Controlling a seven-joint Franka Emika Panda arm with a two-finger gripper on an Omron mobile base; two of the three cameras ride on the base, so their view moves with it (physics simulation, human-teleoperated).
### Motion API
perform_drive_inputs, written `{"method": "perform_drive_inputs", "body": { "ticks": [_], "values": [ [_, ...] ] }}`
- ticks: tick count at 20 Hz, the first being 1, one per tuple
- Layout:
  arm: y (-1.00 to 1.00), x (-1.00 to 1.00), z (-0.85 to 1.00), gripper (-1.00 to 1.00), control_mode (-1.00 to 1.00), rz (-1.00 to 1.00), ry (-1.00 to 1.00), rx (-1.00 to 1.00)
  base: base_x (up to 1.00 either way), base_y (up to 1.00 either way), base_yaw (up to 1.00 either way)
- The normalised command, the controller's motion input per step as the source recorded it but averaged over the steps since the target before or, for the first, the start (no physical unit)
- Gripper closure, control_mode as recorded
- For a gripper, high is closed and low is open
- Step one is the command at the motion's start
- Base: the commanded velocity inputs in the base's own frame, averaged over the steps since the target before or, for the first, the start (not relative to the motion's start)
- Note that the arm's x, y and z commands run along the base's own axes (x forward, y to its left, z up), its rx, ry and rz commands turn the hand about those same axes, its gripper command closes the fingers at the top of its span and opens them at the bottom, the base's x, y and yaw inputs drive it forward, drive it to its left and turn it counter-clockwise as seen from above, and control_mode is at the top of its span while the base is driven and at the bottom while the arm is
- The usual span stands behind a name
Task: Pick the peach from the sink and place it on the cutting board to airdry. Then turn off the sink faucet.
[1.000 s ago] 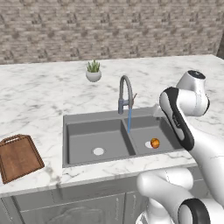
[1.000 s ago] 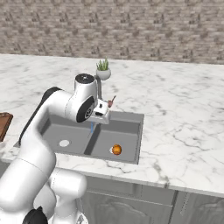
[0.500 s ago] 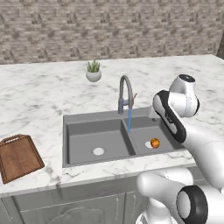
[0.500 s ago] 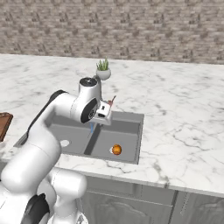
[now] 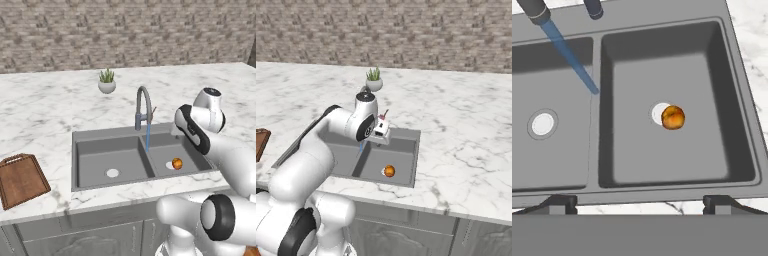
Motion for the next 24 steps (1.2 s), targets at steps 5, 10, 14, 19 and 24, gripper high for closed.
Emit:
{"method": "perform_drive_inputs", "body": {
  "ticks": [5,10,14,19,24],
  "values": [
    [-0.22,0.13,-0.20,-1.00,-1.00,0.00,0.00,0.00,0.00,0.00,0.00],
    [-0.17,0.13,-0.30,-1.00,-1.00,0.00,0.02,0.00,0.00,0.00,0.00],
    [-0.10,0.16,-0.38,-1.00,-1.00,-0.01,0.04,0.00,0.00,0.00,0.00],
    [-0.11,0.19,-0.32,-1.00,-1.00,0.00,0.05,0.00,0.00,0.00,0.00],
    [-0.07,0.20,-0.23,-1.00,-1.00,0.00,0.04,0.00,0.00,0.00,0.00]
  ]
}}
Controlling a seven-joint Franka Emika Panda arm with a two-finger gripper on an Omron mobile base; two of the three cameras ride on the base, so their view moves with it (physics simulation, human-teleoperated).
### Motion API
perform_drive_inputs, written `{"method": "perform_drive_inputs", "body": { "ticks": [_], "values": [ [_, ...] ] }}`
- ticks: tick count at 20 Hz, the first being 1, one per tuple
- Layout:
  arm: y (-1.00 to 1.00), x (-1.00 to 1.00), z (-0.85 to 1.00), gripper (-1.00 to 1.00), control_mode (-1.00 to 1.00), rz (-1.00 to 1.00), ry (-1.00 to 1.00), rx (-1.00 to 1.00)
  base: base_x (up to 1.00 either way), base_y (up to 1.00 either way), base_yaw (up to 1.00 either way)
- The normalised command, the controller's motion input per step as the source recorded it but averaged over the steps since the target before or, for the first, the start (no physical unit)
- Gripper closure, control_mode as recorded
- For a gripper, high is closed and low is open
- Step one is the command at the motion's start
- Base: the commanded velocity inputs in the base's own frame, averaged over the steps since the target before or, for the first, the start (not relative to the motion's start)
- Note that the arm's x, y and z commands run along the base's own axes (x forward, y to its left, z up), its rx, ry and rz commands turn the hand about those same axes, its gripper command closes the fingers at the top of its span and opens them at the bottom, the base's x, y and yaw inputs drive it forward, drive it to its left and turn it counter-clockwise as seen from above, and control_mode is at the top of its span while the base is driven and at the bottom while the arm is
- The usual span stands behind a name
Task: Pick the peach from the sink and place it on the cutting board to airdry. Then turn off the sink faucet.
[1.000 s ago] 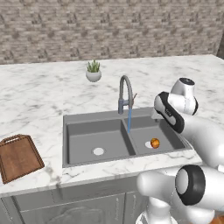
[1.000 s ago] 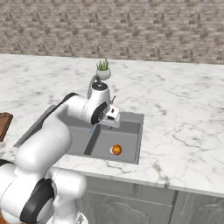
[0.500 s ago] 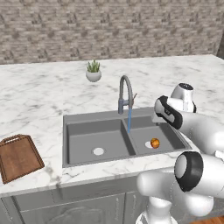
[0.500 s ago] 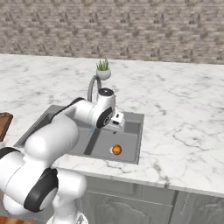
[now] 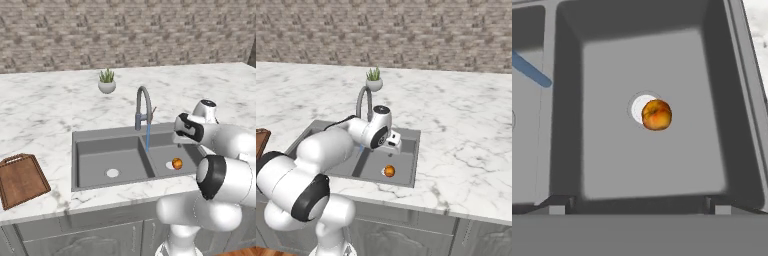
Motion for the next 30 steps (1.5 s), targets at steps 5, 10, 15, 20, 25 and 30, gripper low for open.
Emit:
{"method": "perform_drive_inputs", "body": {
  "ticks": [5,10,15,20,25,30],
  "values": [
    [0.00,0.32,-0.10,-1.00,-1.00,0.00,0.00,0.00,0.00,0.00,0.00],
    [0.00,0.24,-0.20,-1.00,-1.00,0.00,0.01,0.00,0.00,0.00,0.00],
    [-0.02,0.26,-0.29,-1.00,-1.00,0.00,0.01,0.00,0.00,0.00,0.00],
    [-0.05,0.28,-0.33,-1.00,-1.00,0.00,0.00,0.00,0.00,0.00,0.00],
    [-0.07,0.27,-0.29,-1.00,-1.00,0.00,0.00,0.00,0.00,0.00,0.00],
    [-0.12,0.25,-0.20,-1.00,-1.00,0.00,0.01,0.00,0.00,0.00,0.00]
  ]
}}
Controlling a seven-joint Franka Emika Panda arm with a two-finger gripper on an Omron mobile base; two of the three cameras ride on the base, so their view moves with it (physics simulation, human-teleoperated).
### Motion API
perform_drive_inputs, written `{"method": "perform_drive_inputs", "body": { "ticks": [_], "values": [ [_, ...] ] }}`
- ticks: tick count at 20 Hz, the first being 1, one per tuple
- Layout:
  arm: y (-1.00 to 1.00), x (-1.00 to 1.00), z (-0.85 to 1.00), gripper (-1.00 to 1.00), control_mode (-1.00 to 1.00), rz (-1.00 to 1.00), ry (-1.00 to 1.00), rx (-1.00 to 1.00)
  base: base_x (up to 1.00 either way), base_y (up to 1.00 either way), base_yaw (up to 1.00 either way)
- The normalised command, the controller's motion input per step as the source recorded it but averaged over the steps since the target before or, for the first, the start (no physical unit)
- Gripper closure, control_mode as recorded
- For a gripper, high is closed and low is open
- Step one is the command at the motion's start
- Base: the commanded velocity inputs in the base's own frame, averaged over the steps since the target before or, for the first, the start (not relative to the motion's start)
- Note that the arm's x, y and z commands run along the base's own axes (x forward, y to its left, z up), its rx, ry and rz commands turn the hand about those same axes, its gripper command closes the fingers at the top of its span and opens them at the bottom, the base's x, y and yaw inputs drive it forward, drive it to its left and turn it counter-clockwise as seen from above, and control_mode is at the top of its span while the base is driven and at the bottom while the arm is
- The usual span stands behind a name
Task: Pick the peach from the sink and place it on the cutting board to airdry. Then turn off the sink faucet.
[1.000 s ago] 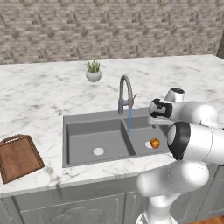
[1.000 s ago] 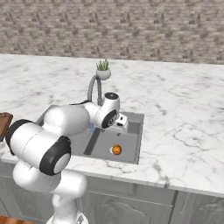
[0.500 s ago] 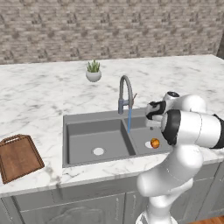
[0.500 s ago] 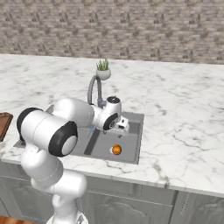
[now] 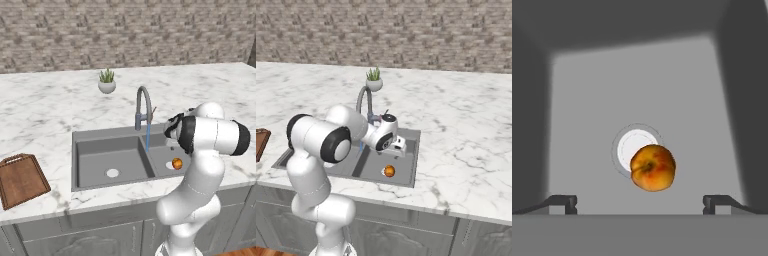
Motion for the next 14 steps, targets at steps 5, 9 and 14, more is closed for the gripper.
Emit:
{"method": "perform_drive_inputs", "body": {
  "ticks": [5,9,14],
  "values": [
    [-0.15,0.20,-0.18,-1.00,-1.00,0.00,0.03,0.00,0.00,0.00,0.00],
    [-0.02,0.08,-0.19,-1.00,-1.00,0.00,0.02,0.00,0.00,0.00,0.00],
    [0.00,0.00,-0.09,-1.00,-1.00,0.00,0.04,0.00,0.00,0.00,0.00]
  ]
}}
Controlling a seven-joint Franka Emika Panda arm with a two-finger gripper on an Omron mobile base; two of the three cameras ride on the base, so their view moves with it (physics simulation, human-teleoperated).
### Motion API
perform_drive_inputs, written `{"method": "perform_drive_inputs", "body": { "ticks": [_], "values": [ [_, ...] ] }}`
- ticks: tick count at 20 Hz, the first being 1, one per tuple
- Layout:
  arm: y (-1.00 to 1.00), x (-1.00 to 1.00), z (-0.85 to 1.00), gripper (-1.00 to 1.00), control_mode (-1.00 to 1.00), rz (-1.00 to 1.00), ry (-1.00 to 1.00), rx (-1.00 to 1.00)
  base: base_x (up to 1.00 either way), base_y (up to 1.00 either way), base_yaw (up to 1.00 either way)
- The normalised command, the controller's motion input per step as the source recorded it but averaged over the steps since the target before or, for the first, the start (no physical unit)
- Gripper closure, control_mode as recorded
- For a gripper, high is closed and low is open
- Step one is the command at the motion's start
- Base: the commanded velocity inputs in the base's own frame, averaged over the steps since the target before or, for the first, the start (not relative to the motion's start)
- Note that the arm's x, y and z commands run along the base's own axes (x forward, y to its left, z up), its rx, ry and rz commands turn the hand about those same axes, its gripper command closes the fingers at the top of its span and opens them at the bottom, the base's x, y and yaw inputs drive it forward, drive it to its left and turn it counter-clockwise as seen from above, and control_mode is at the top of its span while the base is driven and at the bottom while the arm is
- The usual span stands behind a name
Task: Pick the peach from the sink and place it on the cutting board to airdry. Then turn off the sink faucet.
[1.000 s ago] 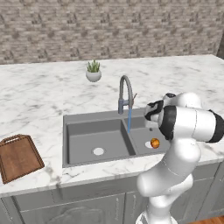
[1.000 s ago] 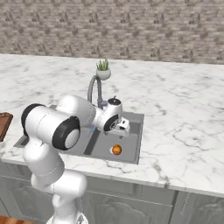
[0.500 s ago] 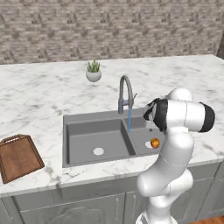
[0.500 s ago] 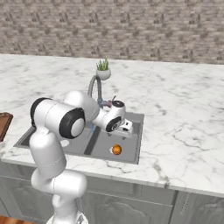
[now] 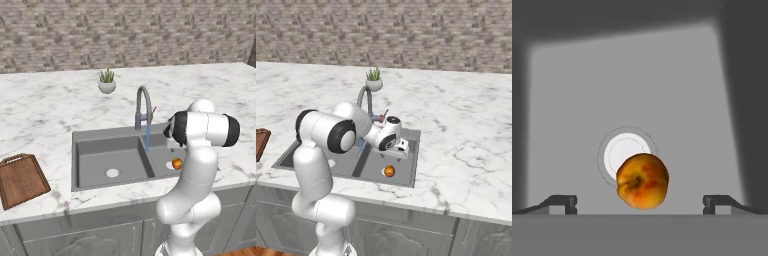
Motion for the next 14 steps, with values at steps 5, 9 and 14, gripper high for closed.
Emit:
{"method": "perform_drive_inputs", "body": {
  "ticks": [5,9,14],
  "values": [
    [0.00,0.00,-0.15,-1.00,-1.00,0.00,0.06,0.00,0.00,0.00,0.00],
    [0.00,0.00,-0.18,-1.00,-1.00,0.00,0.04,0.00,0.00,0.00,0.00],
    [0.00,0.00,-0.18,-1.00,-1.00,0.00,0.05,0.00,0.00,0.00,0.00]
  ]
}}
